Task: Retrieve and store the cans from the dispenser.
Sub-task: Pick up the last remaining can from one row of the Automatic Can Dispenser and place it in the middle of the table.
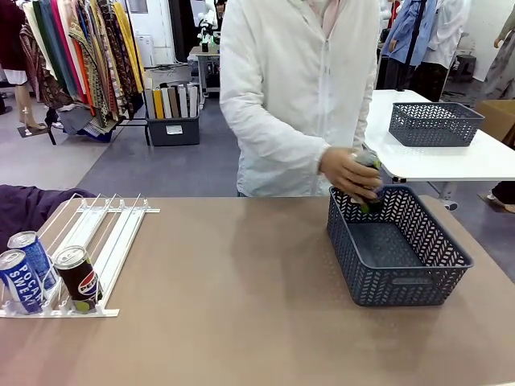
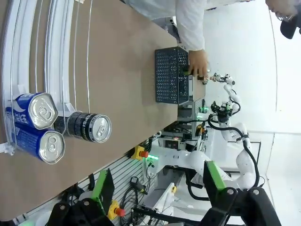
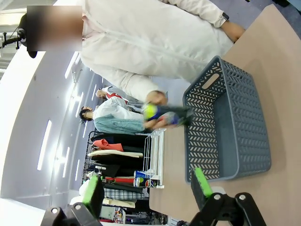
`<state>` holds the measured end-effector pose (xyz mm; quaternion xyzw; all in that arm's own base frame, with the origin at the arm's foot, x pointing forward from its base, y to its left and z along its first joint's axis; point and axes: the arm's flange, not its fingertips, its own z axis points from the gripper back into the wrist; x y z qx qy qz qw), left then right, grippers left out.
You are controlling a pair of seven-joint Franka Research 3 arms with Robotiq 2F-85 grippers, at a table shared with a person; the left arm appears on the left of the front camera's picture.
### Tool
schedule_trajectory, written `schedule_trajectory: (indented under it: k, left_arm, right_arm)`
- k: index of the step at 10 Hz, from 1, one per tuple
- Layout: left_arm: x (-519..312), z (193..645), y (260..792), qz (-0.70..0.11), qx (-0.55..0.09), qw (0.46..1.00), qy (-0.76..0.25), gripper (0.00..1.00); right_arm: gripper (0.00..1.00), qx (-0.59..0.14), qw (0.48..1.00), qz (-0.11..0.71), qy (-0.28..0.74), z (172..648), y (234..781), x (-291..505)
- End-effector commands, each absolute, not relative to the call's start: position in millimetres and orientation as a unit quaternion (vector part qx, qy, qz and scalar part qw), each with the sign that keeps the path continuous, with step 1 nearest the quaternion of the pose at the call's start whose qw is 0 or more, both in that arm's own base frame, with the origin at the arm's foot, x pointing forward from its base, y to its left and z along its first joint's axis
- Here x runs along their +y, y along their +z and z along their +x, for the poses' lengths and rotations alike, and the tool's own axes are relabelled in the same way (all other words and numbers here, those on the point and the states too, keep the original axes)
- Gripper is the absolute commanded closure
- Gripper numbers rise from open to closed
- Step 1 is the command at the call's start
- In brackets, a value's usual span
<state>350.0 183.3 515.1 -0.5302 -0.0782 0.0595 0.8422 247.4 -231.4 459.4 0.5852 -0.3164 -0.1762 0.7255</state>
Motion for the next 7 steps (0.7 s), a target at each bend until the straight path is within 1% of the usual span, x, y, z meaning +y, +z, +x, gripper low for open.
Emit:
schedule_trajectory:
  k: [1,6,7]
  left_arm:
    - [185,347,515,-0.532,-0.078,0.841,0.053,0.0]
    - [184,350,515,-0.53,-0.078,0.842,0.06,0.0]
    - [157,346,524,-0.471,-0.072,0.878,0.037,0.0]
  right_arm:
    - [0.0,-0.327,0.716,0.592,-0.175,250,463,-231]
    - [0.0,-0.327,0.716,0.592,-0.175,250,463,-231]
    - [0.0,-0.327,0.716,0.592,-0.175,250,463,-231]
